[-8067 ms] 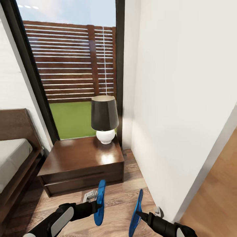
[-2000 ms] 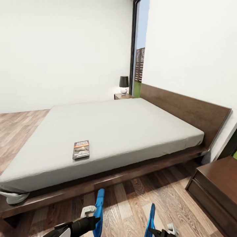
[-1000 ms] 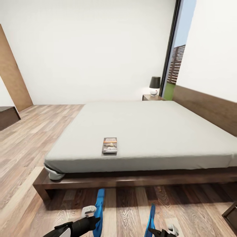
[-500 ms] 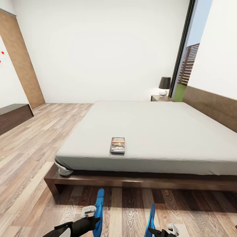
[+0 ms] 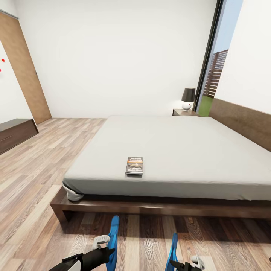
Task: In the bedroom, move the book from the bed onto either nightstand, and place the two sandals side by side next to the bed.
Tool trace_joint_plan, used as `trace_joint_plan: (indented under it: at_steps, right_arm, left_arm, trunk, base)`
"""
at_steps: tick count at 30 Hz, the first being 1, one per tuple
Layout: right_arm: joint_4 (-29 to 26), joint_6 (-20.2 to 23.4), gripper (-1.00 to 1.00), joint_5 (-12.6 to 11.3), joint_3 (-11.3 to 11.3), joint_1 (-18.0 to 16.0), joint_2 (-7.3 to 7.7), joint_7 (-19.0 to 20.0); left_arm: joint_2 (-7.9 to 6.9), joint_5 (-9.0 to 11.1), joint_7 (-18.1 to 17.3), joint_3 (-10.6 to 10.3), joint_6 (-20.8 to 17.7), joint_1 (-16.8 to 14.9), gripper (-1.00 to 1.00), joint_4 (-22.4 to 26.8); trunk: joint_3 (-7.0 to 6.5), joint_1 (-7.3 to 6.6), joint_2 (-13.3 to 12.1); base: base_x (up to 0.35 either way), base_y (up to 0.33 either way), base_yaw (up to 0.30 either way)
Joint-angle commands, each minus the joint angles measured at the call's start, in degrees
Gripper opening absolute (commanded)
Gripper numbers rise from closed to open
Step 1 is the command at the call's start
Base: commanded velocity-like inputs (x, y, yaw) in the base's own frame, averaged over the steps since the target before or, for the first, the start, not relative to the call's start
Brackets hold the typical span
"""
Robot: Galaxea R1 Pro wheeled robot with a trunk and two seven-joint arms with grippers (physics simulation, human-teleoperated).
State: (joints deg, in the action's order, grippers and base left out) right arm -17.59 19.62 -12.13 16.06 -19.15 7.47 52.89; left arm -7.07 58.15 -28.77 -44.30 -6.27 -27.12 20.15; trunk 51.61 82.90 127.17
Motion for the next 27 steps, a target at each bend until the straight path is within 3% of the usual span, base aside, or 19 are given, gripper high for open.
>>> trace_joint_plan:
  at_steps: [1, 10, 12, 14, 15, 18, 22, 27]
  right_arm:
    - [0.0, 0.5, -1.00, -0.4, 0.1, 0.0, 0.00, 0.1]
    - [-0.1, 0.5, -1.00, -0.3, 0.5, 0.0, 0.12, -0.3]
    - [-0.1, 0.5, -1.00, -0.3, 0.5, -0.1, 1.12, -0.3]
    - [-0.1, 0.5, -1.00, -0.4, 0.6, -0.1, 2.28, -0.1]
    - [-0.1, 0.6, -1.00, -0.4, 0.6, -0.1, 3.34, -0.1]
    - [-0.1, 0.6, -1.00, -0.4, 0.6, -0.1, 4.78, 0.1]
    - [-0.1, 0.7, -1.00, -0.5, 0.5, -0.1, 5.13, 0.3]
    - [-0.1, 0.8, -1.00, -0.5, 0.6, 0.0, 5.18, 0.3]
  left_arm:
    - [-0.04, 0.5, -0.1, -0.2, -0.4, 0.0, -1.00, 0.1]
    - [-0.23, 0.5, 1.2, 0.2, -0.2, 0.0, -1.00, -1.0]
    - [-0.39, 0.4, 5.7, 0.5, -0.1, 0.0, -1.00, -2.5]
    - [-0.53, 0.5, 13.1, 0.7, 0.4, 0.0, -1.00, -3.0]
    - [-0.46, 0.4, 20.3, 0.7, 1.4, -0.1, -1.00, -3.1]
    - [0.01, 0.3, 34.5, 0.7, 3.2, -0.2, -1.00, -1.6]
    - [1.36, 0.1, 43.8, 0.6, 3.2, -0.5, -1.00, 1.1]
    - [1.39, 0.0, 48.9, 0.4, 1.4, -1.6, -1.00, 1.5]
  trunk:
    - [0.05, -0.01, 0.0]
    - [0.05, -0.01, 0.0]
    - [0.05, -0.01, 0.0]
    - [0.05, -0.01, 0.0]
    - [0.05, -0.01, 0.0]
    - [0.05, -0.01, 0.0]
    - [0.05, -0.01, 0.0]
    - [0.05, -0.01, 0.0]
  base:
    - [0.000, 0.000, 0.000]
    - [0.000, 0.000, 0.000]
    - [0.000, 0.000, 0.000]
    - [0.000, 0.000, 0.000]
    - [0.000, 0.000, 0.000]
    - [0.000, 0.000, 0.000]
    - [0.000, 0.000, 0.000]
    - [0.000, 0.000, 0.000]
